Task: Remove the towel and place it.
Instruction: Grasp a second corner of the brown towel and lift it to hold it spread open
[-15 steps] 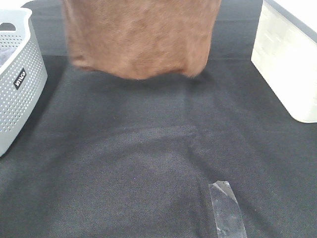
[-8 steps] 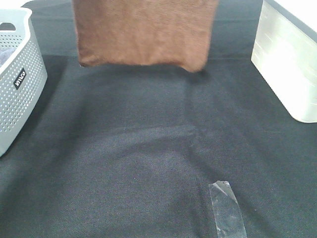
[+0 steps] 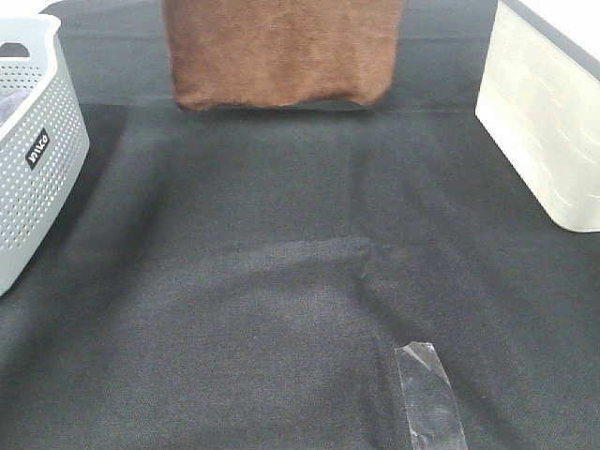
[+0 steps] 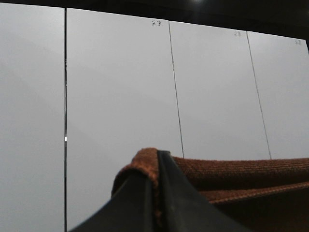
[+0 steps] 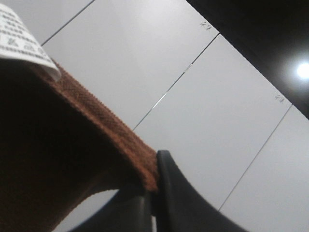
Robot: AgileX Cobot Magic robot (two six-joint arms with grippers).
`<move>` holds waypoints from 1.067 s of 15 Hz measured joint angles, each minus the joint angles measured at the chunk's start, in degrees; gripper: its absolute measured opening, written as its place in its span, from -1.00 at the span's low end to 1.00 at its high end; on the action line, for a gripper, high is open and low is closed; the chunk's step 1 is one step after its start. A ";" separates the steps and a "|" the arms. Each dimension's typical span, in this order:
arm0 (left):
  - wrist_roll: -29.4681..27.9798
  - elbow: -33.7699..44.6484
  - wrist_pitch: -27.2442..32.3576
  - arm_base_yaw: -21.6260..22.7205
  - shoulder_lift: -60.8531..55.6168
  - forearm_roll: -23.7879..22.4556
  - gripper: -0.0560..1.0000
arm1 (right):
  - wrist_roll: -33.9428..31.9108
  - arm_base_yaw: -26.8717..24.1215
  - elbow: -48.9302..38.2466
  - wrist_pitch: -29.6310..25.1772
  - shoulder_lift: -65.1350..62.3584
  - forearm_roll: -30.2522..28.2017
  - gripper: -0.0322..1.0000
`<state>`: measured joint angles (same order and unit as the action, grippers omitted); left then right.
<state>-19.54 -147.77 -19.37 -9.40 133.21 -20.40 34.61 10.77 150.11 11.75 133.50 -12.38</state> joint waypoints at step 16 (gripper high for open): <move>-5.61 0.00 27.62 -2.01 5.39 2.81 -0.89 | -0.57 -0.46 0.40 -43.49 0.97 14.38 -0.94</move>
<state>-25.15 -147.77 8.25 -11.40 138.60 -17.59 34.03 10.31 150.52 -31.74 134.47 2.01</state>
